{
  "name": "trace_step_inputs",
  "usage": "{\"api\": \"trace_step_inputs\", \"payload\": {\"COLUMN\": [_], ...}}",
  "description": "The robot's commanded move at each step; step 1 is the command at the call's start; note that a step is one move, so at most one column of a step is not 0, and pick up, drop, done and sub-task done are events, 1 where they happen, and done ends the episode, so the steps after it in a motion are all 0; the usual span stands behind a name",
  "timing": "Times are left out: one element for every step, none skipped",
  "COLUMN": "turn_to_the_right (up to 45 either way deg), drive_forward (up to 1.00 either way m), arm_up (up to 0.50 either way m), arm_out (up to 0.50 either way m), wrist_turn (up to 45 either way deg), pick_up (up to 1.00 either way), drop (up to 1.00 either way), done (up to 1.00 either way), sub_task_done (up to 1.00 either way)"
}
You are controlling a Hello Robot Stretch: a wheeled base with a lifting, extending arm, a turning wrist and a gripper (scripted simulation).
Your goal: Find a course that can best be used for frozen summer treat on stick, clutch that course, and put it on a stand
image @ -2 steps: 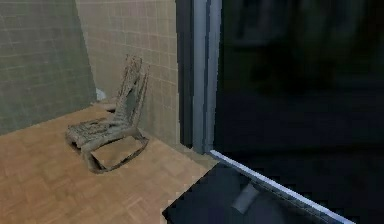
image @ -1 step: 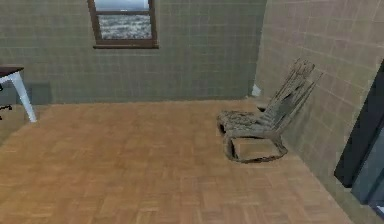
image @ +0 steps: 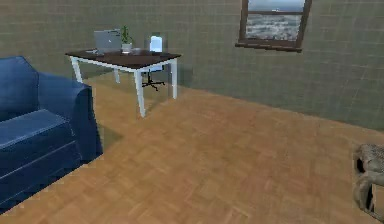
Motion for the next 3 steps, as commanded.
{"api": "trace_step_inputs", "payload": {"turn_to_the_right": [45.0,15.0,3.0], "drive_forward": [0.00,0.00,0.00], "arm_up": [0.00,0.00,0.00], "arm_out": [0.00,0.00,0.00], "wrist_turn": [0.0,0.0,0.0], "pick_up": [0.00,0.00,0.00], "drop": [0.00,0.00,0.00], "done": [0.00,0.00,0.00], "sub_task_done": [0.00,0.00,0.00]}}
